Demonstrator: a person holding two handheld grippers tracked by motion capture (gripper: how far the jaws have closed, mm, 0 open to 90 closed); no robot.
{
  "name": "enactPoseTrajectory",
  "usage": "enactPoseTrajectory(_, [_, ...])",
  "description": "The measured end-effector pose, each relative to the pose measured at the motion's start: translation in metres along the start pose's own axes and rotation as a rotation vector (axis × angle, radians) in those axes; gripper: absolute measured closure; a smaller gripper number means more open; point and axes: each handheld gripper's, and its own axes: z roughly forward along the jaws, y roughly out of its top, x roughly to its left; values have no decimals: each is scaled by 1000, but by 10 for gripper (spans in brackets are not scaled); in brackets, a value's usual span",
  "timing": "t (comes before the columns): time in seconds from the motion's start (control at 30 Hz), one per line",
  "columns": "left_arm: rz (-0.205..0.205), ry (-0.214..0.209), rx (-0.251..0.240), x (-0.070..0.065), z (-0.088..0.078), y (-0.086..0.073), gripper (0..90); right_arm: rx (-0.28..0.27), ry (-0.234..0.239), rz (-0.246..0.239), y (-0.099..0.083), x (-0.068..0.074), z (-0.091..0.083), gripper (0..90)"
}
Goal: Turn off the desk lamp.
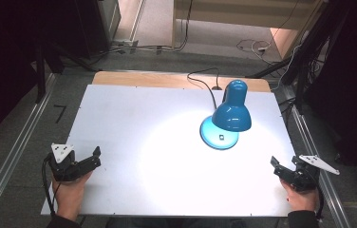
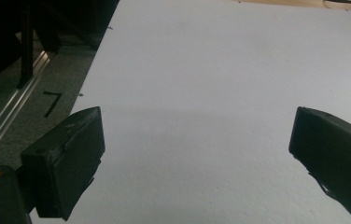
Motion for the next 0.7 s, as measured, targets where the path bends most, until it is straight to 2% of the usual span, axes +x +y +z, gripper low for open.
enactPoseTrajectory(0.33, [24,13,2,-3,1,-1,44,4,16,-19,2,7,2,135])
enactPoseTrajectory(0.7, [28,24,3,-3,1,-1,44,10,29,-29,4,13,4,135])
